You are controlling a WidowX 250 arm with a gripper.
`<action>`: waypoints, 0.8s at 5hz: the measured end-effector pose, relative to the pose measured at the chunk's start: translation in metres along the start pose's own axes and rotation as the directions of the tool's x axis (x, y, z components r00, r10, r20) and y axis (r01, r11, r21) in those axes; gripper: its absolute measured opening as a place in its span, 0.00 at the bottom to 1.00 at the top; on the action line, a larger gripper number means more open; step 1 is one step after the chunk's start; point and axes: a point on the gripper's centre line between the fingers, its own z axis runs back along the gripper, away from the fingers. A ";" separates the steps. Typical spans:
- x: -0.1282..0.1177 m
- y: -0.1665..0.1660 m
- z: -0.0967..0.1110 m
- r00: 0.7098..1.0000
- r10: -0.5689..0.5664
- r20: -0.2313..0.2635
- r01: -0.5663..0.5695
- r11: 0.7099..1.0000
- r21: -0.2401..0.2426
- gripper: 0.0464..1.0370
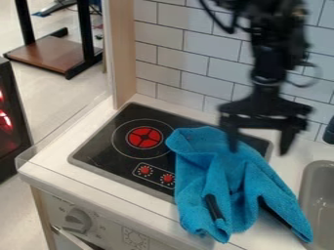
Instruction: Move the cloth blue on the top left in the table
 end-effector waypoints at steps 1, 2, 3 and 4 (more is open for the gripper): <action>0.002 0.013 -0.021 0.998 0.044 -0.041 -0.043 0.999 0.019 0.96; -0.007 0.023 -0.048 0.994 0.026 -0.103 -0.019 0.997 0.073 0.96; -0.004 0.027 -0.063 0.988 0.049 -0.143 -0.043 0.998 0.049 0.96; 0.000 0.031 -0.072 0.986 0.081 -0.143 -0.072 0.995 0.066 0.96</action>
